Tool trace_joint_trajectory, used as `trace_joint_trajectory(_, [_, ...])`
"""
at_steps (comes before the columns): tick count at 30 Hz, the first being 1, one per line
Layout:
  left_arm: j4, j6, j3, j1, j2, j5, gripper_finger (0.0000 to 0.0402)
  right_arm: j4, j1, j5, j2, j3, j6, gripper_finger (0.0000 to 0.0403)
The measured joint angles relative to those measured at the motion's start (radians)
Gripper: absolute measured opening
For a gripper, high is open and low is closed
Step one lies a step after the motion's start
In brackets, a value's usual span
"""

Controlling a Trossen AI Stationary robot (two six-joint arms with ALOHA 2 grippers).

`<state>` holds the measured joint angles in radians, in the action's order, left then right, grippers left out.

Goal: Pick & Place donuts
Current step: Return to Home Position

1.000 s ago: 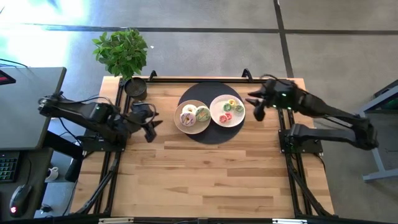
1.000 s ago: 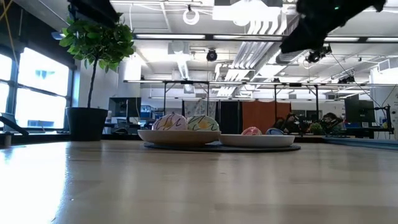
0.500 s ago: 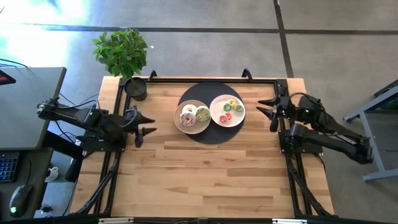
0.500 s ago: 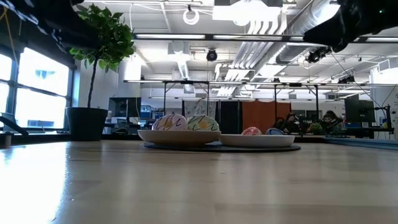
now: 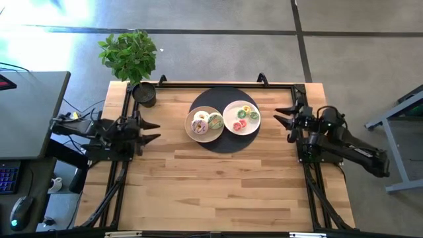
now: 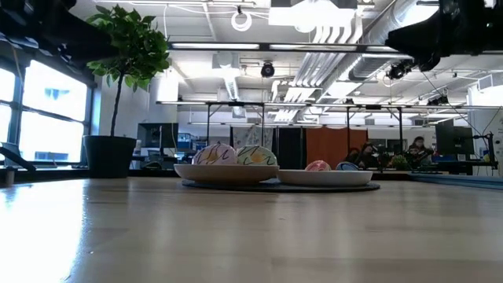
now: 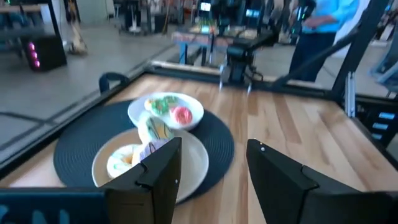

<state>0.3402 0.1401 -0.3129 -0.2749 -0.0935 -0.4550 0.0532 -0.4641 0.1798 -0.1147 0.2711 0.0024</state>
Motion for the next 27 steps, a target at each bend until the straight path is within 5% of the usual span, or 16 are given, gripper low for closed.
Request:
trace_joint_trajectory(9, [-0.045,-0.006,0.089,0.0,0.086,0.007,0.0179,-0.308,0.0,0.06,0.007,-0.161,-0.004,0.0129])
trace_joint_trajectory(27, [-0.264,-0.135,0.245,0.0,0.087,-0.013,0.0179,-0.219,0.0,0.101,-0.005,-0.222,0.052,0.0129])
